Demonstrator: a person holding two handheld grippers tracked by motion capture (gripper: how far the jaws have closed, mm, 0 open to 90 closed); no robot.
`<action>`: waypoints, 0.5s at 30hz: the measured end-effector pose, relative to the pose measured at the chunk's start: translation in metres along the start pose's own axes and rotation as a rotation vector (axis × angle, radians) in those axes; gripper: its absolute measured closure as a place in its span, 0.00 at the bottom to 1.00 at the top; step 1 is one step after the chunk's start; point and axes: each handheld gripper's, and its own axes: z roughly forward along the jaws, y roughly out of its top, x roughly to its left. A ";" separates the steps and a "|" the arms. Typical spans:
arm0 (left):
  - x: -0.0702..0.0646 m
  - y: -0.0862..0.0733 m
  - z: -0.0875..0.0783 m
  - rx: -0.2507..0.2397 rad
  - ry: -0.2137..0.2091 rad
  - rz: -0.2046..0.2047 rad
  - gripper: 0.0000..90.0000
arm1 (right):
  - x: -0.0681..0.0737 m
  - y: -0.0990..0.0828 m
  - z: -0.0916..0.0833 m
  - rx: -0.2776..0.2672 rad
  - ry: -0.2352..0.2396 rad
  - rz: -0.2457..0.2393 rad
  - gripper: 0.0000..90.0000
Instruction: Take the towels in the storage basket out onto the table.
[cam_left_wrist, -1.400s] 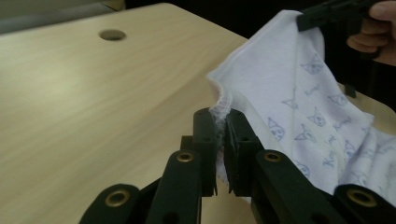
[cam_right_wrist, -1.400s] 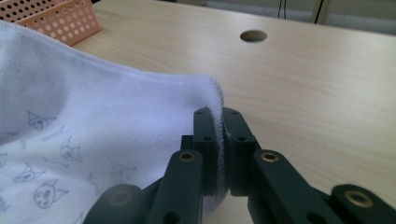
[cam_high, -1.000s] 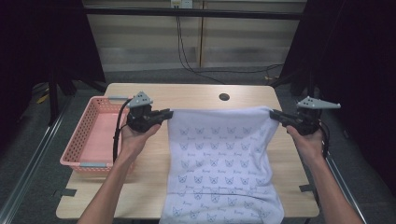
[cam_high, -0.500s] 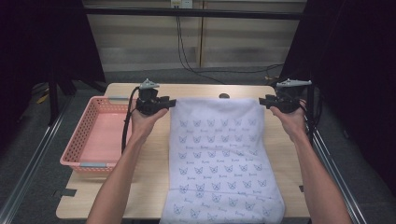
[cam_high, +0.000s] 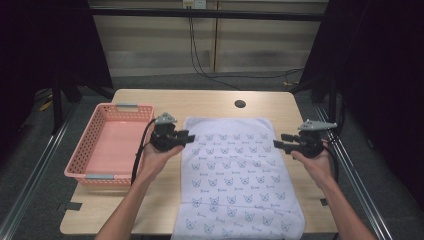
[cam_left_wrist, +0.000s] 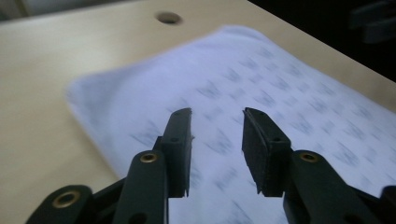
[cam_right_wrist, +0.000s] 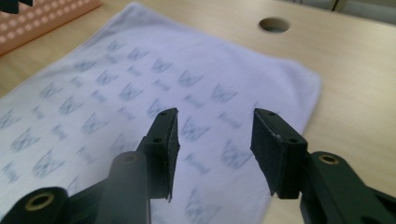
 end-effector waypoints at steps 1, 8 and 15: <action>0.000 0.000 0.000 0.000 0.000 0.000 0.71 | 0.006 -0.007 -0.001 0.004 0.017 -0.004 0.57; -0.038 -0.067 0.000 0.159 -0.088 0.030 0.68 | 0.039 -0.050 0.007 0.131 0.069 -0.052 0.54; -0.035 -0.078 0.019 0.174 0.014 0.040 0.61 | 0.029 -0.066 0.032 0.204 -0.001 -0.070 0.54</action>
